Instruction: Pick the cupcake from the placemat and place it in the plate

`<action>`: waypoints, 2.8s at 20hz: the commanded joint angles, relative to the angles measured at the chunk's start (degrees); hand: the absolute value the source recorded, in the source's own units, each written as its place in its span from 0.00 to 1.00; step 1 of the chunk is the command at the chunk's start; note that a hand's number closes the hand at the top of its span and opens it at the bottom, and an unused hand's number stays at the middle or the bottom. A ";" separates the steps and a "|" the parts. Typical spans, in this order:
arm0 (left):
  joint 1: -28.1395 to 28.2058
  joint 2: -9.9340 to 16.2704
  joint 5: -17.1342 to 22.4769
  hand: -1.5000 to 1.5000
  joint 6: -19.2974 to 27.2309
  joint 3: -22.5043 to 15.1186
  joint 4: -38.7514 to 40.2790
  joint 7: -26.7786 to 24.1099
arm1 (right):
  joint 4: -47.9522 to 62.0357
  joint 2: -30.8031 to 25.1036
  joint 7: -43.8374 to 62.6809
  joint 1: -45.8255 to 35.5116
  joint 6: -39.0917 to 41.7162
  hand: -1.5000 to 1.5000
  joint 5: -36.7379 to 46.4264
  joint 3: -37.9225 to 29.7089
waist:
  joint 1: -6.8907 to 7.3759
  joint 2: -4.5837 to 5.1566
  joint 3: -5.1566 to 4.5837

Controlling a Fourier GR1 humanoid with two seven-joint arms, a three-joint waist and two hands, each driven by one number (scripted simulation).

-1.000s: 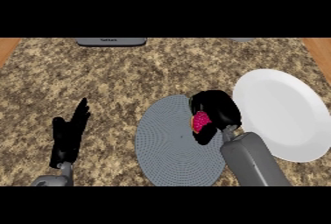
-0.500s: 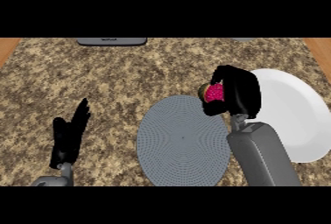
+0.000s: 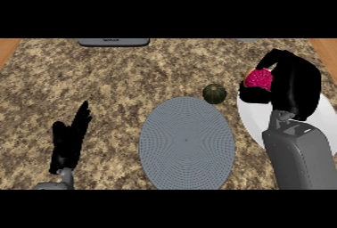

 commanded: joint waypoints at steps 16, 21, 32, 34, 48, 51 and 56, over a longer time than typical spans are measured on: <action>-2.60 -1.24 -0.72 0.50 -1.22 1.72 -0.24 2.44 | 20.26 -10.54 -11.32 1.86 -1.22 1.00 -11.73 -16.01 | 0.36 0.19 0.03; -1.45 -1.31 -1.26 0.50 -1.41 1.28 -0.86 1.84 | 31.50 -12.66 -18.03 -0.73 1.63 1.00 -19.17 -20.29 | 0.78 0.31 0.07; -1.79 0.83 0.37 0.50 -3.91 4.32 -0.02 2.36 | 30.20 -13.76 -29.21 2.13 9.03 0.00 -27.85 -20.70 | 0.09 0.08 0.02; 0.18 -1.82 -1.96 0.50 -1.59 2.05 1.23 -1.71 | 30.22 -11.29 -36.01 4.58 3.88 0.00 -31.74 -23.72 | -0.12 0.13 0.05; -0.68 -1.35 -2.66 0.50 -2.34 2.29 -1.09 1.24 | 25.84 -10.51 -47.08 10.61 9.90 0.00 -59.02 -38.54 | 0.18 0.14 0.03; -4.11 -0.80 -0.64 0.50 -4.41 4.56 2.35 1.73 | 21.87 -9.08 -46.62 11.24 8.05 0.00 -60.34 -36.29 | 0.14 0.14 0.02; -1.30 -0.23 -1.09 0.50 -5.26 5.27 -0.57 1.29 | 19.21 -10.49 -48.72 15.87 10.02 0.00 -63.04 -34.14 | 0.14 0.10 0.01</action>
